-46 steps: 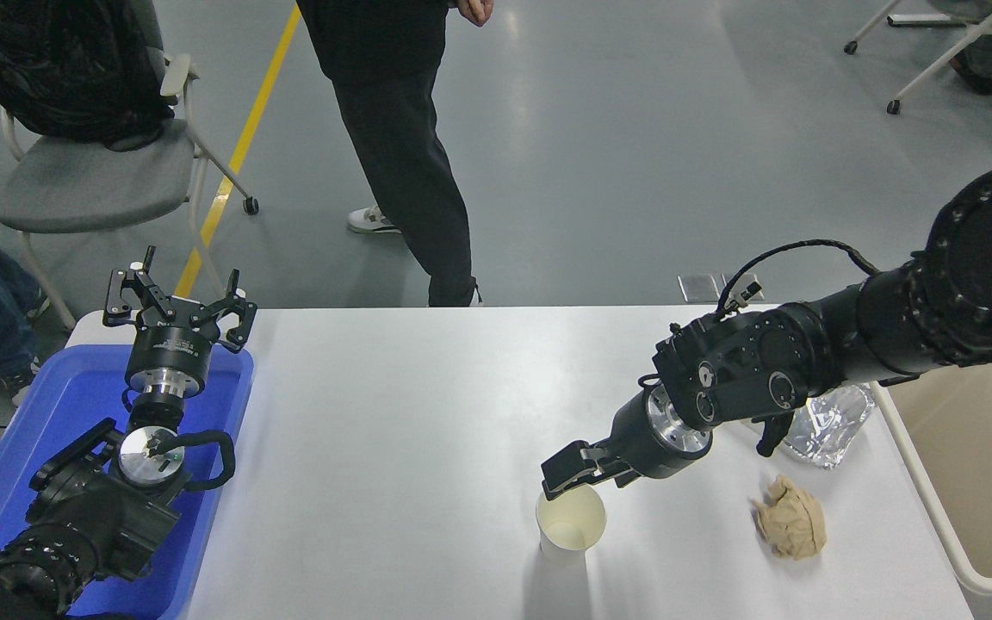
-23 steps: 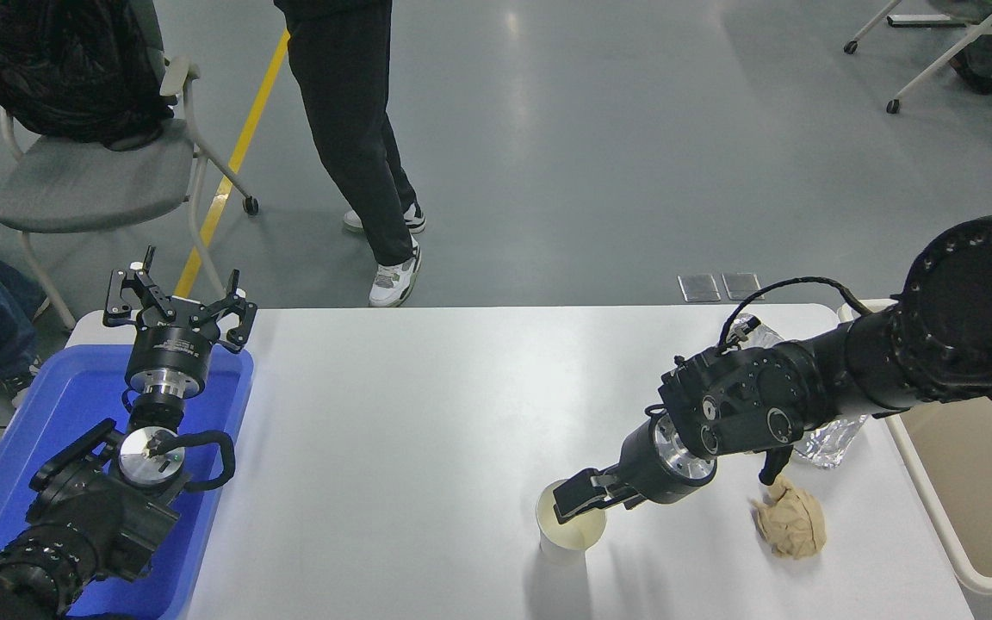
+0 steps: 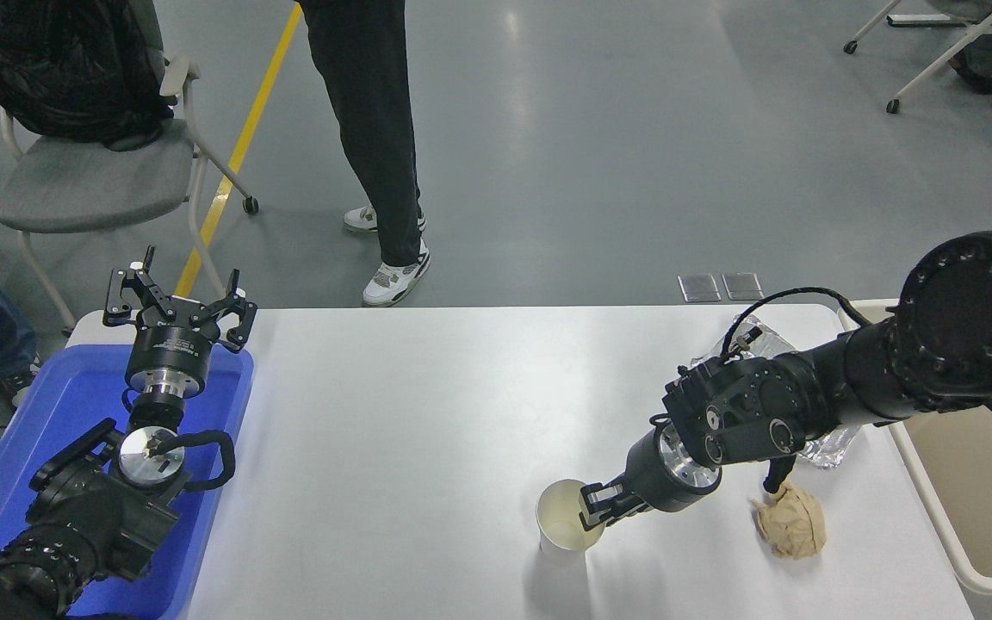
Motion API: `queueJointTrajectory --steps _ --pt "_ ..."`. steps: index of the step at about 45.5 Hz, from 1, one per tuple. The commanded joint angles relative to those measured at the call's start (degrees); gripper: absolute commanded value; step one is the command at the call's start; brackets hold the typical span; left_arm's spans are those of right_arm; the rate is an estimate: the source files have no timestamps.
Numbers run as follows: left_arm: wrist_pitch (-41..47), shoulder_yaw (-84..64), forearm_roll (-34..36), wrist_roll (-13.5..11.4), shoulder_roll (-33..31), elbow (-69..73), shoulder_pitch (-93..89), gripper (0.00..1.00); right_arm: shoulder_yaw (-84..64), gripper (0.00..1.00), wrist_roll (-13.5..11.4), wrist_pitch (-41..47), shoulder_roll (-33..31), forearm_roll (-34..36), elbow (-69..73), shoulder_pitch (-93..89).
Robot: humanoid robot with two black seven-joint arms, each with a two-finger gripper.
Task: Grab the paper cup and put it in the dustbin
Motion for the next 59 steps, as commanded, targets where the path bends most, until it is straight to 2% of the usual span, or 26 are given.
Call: queueJointTrajectory --steps 1,12,27,41,50,59 --pt "0.00 0.00 0.00 0.00 -0.04 0.08 0.04 0.99 -0.16 0.00 0.00 0.26 0.00 -0.24 0.09 0.18" --pt "0.00 0.00 0.00 0.00 -0.04 0.00 0.04 0.99 0.28 0.00 0.00 0.61 0.00 0.99 1.49 3.25" --pt "0.00 0.00 0.00 0.00 -0.04 0.00 0.04 0.99 1.42 0.00 -0.08 10.10 0.00 1.34 10.19 20.21" --pt "0.00 0.00 0.00 0.00 -0.04 0.00 0.04 0.99 1.69 0.00 -0.79 20.91 -8.70 2.48 21.36 40.60" --pt "0.00 0.00 0.00 0.00 -0.04 0.00 0.04 0.99 1.69 0.00 -0.70 28.12 -11.51 2.57 21.45 48.60" --pt "0.00 0.00 0.00 0.00 -0.04 0.00 0.04 0.99 0.46 0.00 -0.79 31.03 -13.01 2.48 21.45 54.14"
